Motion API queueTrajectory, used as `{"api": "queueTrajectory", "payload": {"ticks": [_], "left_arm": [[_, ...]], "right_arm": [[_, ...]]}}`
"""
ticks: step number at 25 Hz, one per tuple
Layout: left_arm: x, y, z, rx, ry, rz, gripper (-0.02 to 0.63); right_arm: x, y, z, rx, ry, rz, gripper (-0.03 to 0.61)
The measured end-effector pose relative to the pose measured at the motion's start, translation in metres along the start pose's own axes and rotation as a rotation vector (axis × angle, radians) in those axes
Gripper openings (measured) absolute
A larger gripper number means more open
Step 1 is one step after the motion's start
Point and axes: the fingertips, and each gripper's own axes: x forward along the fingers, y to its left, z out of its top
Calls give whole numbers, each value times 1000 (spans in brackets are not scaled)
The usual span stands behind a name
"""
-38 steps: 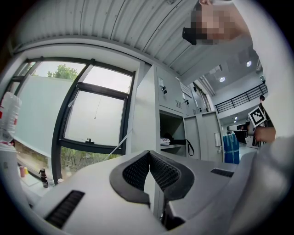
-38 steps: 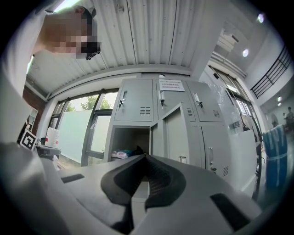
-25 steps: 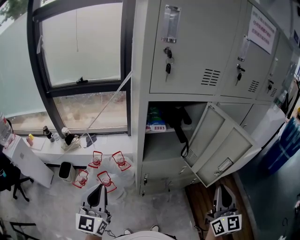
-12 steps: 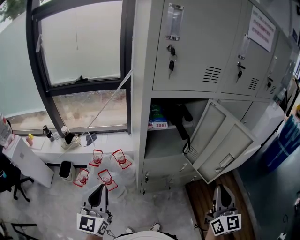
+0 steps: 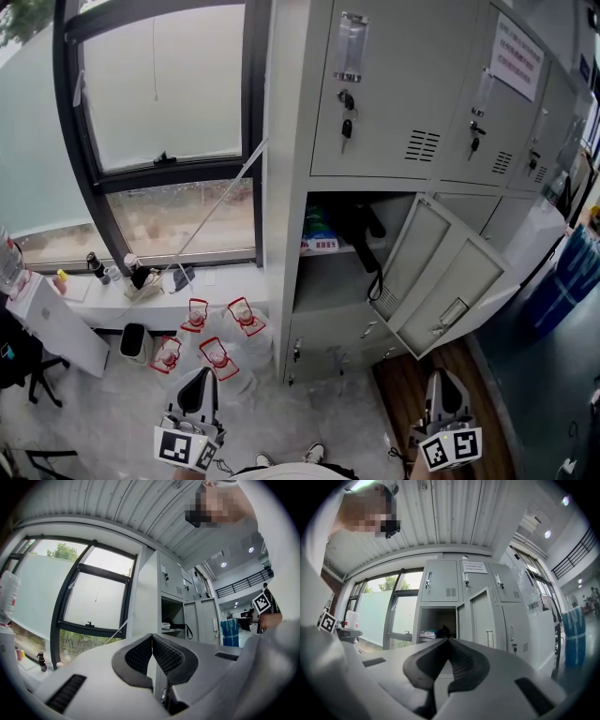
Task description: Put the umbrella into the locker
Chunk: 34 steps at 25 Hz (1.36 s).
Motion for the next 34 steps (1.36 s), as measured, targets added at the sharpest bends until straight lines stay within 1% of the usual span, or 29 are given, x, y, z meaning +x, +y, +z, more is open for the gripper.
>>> {"api": "queueTrajectory", "payload": {"ticks": [10,20,26,34], "left_arm": [[-19,-4,1,2,-3,-40,23],[-31,-11,1,5,-3,-78,23],[-35,-11,1,6,0,-89,23],[-37,-10,-5,7,10,-84,22]], "right_arm": [[-32,13,-6,-12,28,-30,18],[-59,23,-9,-12,29,-51,18],[-67,27,-14,-11,40,-56,18],[-64,31,-15,-19,45,-45,18]]}}
